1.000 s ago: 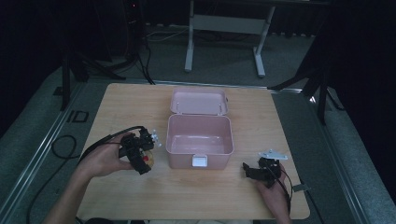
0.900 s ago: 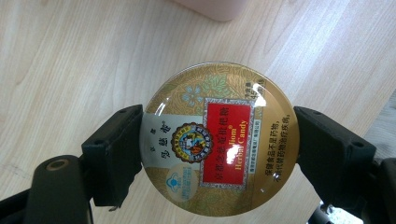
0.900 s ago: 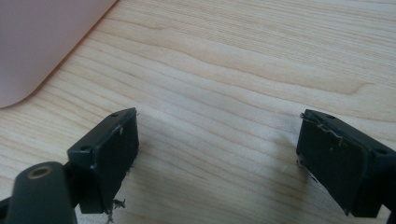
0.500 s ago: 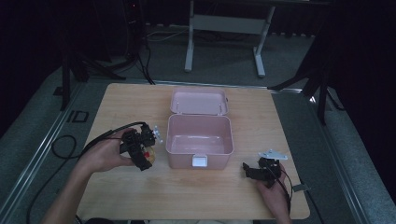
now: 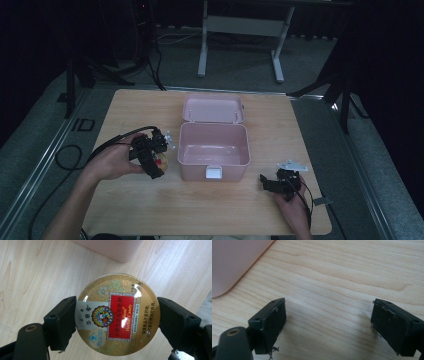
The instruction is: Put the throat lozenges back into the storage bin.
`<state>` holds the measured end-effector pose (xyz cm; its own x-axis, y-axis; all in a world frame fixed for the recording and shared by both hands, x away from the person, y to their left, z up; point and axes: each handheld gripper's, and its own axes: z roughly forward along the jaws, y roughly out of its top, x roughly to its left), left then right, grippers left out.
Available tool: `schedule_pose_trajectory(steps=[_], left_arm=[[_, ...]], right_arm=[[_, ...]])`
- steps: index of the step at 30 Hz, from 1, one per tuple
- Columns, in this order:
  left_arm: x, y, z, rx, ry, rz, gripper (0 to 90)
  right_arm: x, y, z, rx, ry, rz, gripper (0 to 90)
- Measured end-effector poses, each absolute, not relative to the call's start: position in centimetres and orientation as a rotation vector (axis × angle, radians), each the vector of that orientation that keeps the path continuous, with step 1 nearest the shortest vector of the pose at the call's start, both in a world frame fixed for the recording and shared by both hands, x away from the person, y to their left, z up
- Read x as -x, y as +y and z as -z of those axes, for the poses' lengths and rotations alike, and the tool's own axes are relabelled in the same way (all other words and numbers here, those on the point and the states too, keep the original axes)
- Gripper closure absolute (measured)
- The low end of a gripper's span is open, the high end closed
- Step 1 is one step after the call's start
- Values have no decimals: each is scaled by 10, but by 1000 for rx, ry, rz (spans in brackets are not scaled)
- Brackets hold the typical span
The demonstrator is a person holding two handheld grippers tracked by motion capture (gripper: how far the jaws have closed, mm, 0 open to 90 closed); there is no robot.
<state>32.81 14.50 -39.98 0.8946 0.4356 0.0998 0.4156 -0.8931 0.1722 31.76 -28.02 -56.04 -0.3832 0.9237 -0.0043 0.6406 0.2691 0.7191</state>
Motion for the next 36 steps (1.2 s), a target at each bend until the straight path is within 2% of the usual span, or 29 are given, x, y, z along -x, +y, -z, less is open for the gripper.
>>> schedule_pose_trajectory(steps=[36], left_arm=[[-344, 136, 377, -2930, 637, -234, 207]], right_arm=[[-318, -280, 561, -1413, 2117, -898, 128]])
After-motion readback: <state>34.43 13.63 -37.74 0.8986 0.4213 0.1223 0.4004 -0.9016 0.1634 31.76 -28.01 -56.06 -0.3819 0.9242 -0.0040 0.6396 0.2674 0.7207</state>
